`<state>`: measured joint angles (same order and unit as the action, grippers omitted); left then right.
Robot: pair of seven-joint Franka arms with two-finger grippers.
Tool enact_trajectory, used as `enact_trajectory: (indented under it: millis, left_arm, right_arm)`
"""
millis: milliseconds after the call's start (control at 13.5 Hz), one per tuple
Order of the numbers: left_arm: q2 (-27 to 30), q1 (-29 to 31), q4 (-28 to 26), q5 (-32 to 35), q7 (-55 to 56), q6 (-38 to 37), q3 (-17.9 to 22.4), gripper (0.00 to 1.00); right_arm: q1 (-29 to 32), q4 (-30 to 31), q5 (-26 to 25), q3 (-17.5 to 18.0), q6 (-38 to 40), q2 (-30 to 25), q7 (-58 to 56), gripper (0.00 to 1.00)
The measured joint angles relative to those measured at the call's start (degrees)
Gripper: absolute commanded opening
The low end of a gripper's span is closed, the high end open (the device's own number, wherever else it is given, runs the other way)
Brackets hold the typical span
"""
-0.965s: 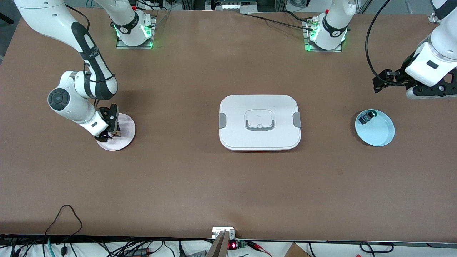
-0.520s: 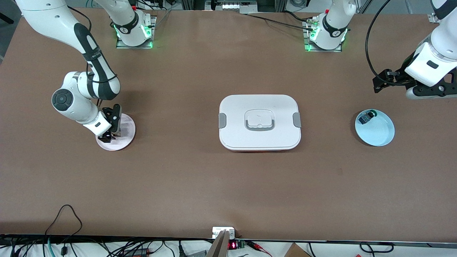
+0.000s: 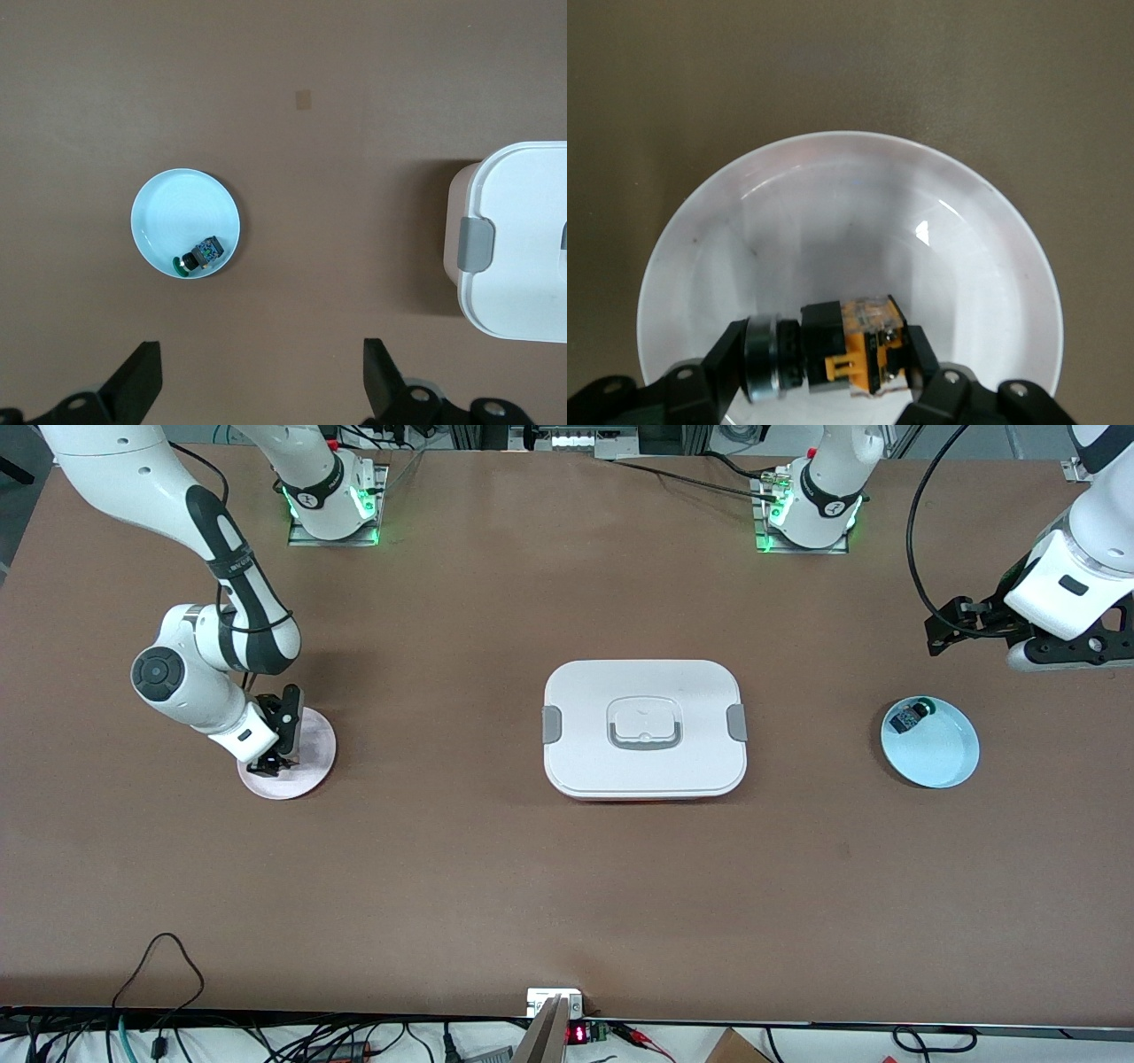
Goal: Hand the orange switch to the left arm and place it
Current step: 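Lower the right gripper and grasp the orange switch on the pink plate, then lift the orange switch with the right gripper and carry it over the box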
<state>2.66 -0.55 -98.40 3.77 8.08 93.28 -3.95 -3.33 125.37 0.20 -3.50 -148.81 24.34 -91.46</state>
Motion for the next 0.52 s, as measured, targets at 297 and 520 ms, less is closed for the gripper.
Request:
enact_trajectory:
  millis: [297, 520]
  left_arm:
    - [0.0, 0.0, 0.0, 0.0, 0.0, 0.0, 0.0, 1.0]
    - [0.0, 0.0, 0.0, 0.0, 0.0, 0.0, 0.0, 1.0]
  right_arm:
    - [0.0, 0.0, 0.0, 0.0, 0.0, 0.0, 0.0, 0.35]
    - [0.1, -0.6, 0.8, 1.2, 0.8, -0.2, 0.0, 0.34]
